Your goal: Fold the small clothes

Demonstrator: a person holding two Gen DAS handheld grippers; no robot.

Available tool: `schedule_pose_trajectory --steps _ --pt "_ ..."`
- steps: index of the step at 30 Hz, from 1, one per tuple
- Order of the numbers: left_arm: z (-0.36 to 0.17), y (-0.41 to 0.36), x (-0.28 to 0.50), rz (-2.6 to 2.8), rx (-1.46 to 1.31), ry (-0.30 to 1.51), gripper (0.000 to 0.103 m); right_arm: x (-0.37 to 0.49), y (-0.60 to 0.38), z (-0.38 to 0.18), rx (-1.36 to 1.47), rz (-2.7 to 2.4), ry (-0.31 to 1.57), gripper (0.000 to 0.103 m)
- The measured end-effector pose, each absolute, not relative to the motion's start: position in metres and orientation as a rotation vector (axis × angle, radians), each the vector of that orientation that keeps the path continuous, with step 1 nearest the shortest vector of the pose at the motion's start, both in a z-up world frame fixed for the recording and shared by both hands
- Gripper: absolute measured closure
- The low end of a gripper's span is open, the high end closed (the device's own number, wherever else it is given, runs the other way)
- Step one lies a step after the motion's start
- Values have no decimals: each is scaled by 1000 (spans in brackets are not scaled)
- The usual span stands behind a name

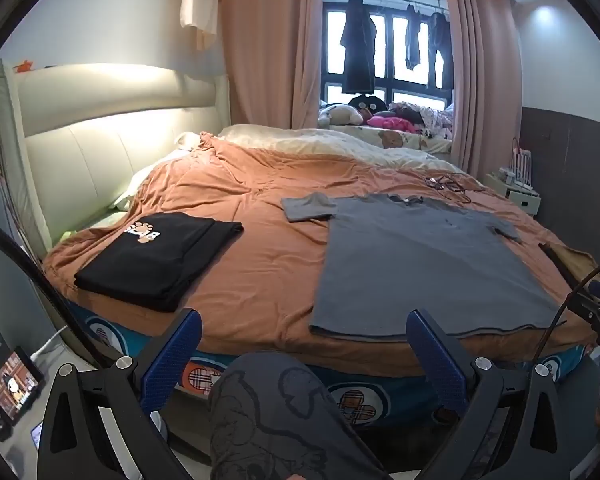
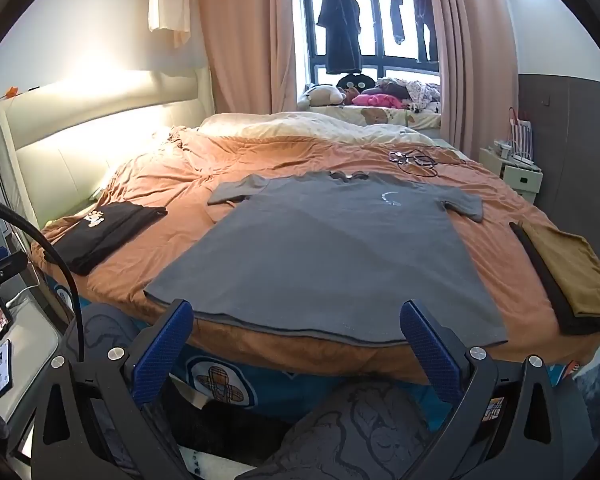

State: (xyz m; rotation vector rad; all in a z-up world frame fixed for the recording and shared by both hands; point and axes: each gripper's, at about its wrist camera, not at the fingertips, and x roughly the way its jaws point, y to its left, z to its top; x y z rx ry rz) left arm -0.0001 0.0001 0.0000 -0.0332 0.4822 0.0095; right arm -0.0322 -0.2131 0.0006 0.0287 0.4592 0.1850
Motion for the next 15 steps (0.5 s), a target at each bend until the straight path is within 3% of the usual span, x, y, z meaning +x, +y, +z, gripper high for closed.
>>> schedule_pose_trajectory --steps 15 --pt "0 2 4 5 -30 483 0 -25 -214 6 26 192 466 0"
